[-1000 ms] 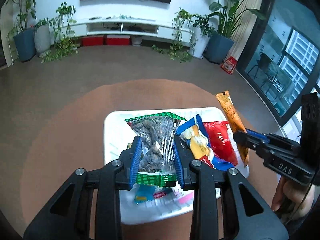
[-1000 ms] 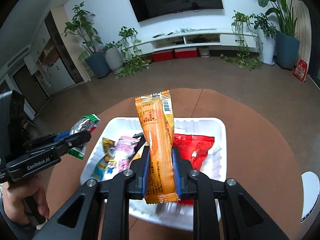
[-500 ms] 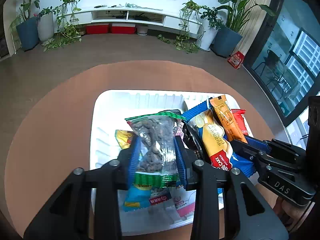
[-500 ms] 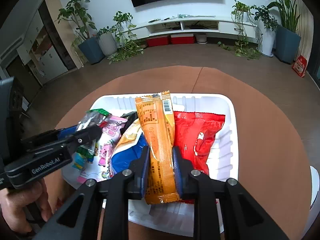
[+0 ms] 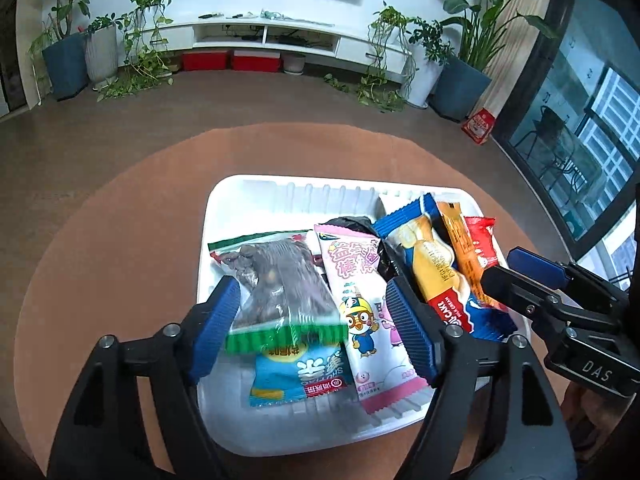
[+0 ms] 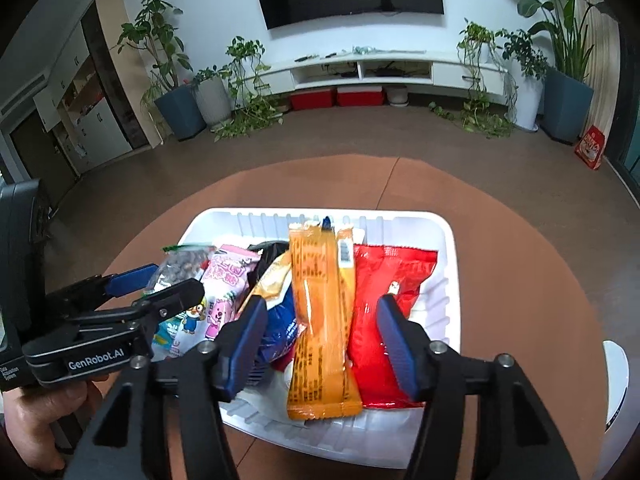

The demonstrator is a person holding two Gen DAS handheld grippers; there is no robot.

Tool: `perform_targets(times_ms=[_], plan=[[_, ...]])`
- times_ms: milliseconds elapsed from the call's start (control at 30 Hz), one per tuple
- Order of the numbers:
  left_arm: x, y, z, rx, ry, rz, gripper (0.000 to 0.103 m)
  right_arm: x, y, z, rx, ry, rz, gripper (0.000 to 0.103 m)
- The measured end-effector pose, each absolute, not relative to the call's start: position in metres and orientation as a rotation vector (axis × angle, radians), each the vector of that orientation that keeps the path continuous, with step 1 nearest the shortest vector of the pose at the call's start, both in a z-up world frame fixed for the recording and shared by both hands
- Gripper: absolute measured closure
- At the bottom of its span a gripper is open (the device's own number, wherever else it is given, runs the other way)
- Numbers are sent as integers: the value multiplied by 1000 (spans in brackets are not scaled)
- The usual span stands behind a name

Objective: Organize snacks
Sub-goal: 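Withdraw both tools from the tray toward the remaining snacks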

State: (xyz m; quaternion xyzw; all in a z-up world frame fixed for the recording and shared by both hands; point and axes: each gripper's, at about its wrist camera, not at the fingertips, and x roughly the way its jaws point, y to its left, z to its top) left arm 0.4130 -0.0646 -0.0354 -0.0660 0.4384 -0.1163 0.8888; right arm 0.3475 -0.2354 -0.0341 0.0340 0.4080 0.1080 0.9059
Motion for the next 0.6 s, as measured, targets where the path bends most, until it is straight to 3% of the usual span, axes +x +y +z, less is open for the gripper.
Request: perform_targets(times_ms=[67,133,267,433,600], plan=[[406,-61,-30,-139,900,-240,17,344,-237,-31,70,835,221,34],[397,-58,-23,-131,881,-236,0,340,-240,-24,70,817,222,30],[369,-47,-2,-96,847,-226,0,330,-250,-10,98,777,249,18],[294,-34,26,5,745,-264,0,307,-264,7,144,740,286,18],[212,-13,24,-34,780,-268,0,271,-262,19,111,711,328,18]])
